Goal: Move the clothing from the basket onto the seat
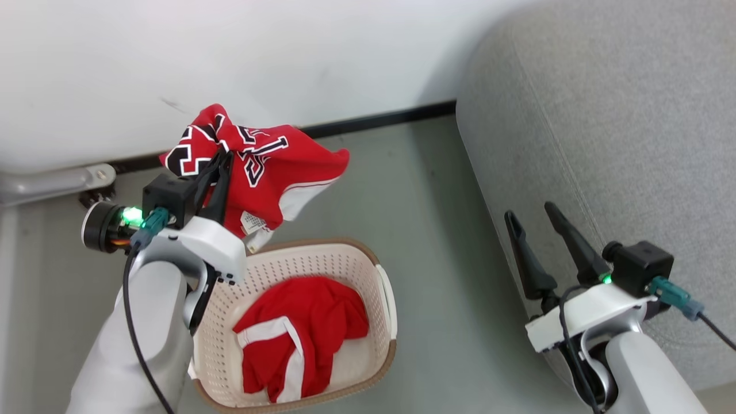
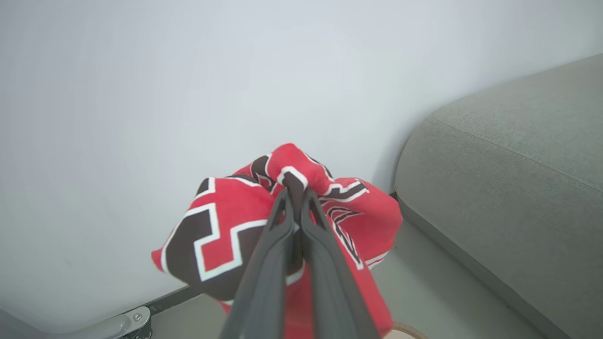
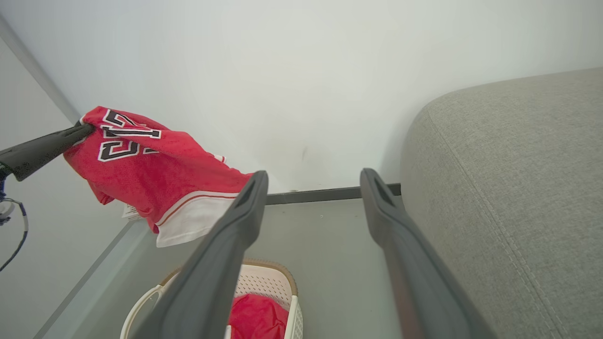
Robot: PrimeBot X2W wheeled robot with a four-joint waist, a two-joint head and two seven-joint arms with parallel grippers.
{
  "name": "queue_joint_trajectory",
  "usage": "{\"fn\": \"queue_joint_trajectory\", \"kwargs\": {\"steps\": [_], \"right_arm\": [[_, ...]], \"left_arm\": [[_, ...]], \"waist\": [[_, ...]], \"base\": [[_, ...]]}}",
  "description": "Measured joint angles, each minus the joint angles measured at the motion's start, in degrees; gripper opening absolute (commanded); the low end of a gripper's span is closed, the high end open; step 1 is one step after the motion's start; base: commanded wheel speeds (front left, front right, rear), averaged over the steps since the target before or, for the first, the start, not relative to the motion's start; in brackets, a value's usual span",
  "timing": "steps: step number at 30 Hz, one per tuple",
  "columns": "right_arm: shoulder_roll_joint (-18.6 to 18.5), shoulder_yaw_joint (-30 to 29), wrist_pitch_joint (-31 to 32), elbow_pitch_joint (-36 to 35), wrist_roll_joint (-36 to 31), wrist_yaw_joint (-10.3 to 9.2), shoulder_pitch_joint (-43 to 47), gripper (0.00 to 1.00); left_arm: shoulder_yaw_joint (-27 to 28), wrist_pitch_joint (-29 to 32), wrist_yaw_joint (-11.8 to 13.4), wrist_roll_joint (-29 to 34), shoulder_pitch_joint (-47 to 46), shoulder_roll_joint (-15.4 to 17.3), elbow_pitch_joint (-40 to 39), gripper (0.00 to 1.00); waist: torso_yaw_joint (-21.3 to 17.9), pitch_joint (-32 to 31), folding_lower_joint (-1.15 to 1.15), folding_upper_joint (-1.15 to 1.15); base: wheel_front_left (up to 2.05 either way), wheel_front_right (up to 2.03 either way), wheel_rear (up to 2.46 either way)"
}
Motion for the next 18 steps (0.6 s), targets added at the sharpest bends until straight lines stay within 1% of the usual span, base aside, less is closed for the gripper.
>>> {"fn": "queue_joint_trajectory", "kwargs": {"steps": [8, 13, 18], "right_arm": [[-0.03, 0.57, 0.00, 0.30, -0.24, 0.00, 2.58, 1.00], [0.00, 1.15, 0.00, -0.79, -1.12, 0.00, 4.49, 1.00], [-0.02, 0.13, 0.00, -2.34, -1.66, 0.00, 5.30, 1.00]], "left_arm": [[2.59, 0.00, 0.09, -1.63, 6.38, -0.46, -10.22, 0.00], [4.30, -0.01, 0.09, -2.04, 10.63, -0.81, -15.89, 0.00], [5.01, -0.01, 0.09, -2.38, 14.79, -1.19, -19.65, 0.00]], "waist": [[1.57, -4.39, 0.00, 0.00], [2.55, -6.86, 0.00, 0.00], [3.42, -9.13, 0.00, 0.00]], "base": [[0.00, 0.00, 0.00], [0.00, 0.00, 0.00], [0.00, 0.00, 0.00]]}}
